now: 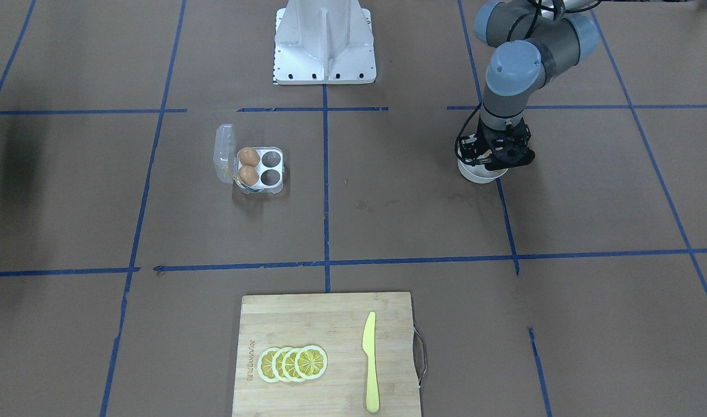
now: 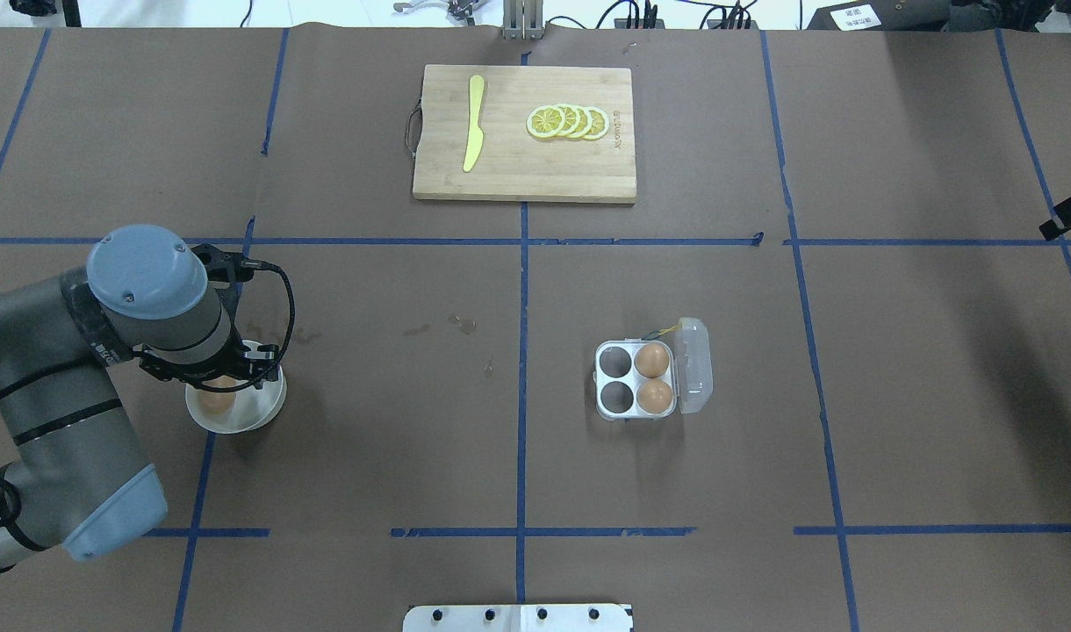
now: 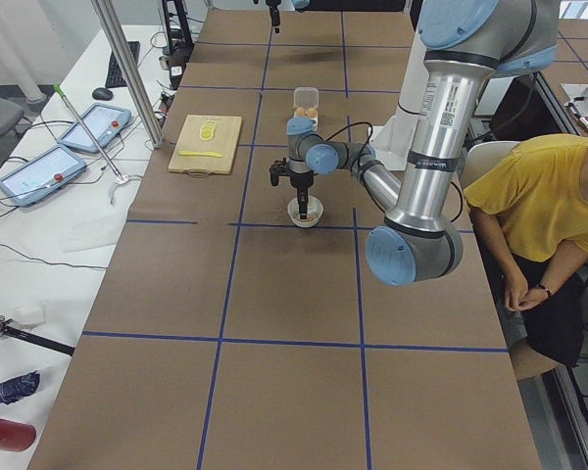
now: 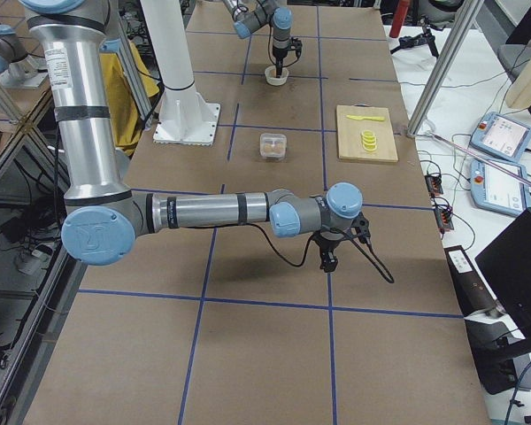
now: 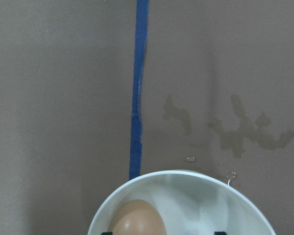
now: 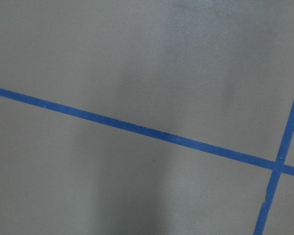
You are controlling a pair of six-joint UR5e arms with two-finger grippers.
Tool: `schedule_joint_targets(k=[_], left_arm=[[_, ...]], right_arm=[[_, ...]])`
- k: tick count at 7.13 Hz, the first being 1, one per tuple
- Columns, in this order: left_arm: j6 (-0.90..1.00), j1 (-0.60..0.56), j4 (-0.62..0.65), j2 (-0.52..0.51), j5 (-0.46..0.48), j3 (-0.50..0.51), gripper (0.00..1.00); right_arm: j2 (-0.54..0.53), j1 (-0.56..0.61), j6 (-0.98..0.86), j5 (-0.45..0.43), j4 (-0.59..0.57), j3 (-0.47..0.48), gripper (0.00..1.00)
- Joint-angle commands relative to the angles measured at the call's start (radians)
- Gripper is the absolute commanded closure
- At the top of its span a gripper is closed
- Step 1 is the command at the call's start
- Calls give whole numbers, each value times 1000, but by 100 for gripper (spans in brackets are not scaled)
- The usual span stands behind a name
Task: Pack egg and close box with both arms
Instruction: 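Lower the left gripper into the bowl and grasp the brown egg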
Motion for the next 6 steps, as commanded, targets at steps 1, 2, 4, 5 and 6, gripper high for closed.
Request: schedule_joint_targets(k=[1,2,4,5,6], left_arm=[[0,0,1,5,-3,-1,25],[0,0,1,5,-5,1,26],[0,0,1,6,-7,10,28],[0,0,1,6,-8,15,28],[0,0,1,5,-10,16,34]], right_arm=[[0,-7,0,0,0,-2,0],[0,-8,0,0,0,-2,0],[0,-13,0,0,0,-5,0],[0,-13,0,0,0,-10,0],[0,-13,0,0,0,-8,0]])
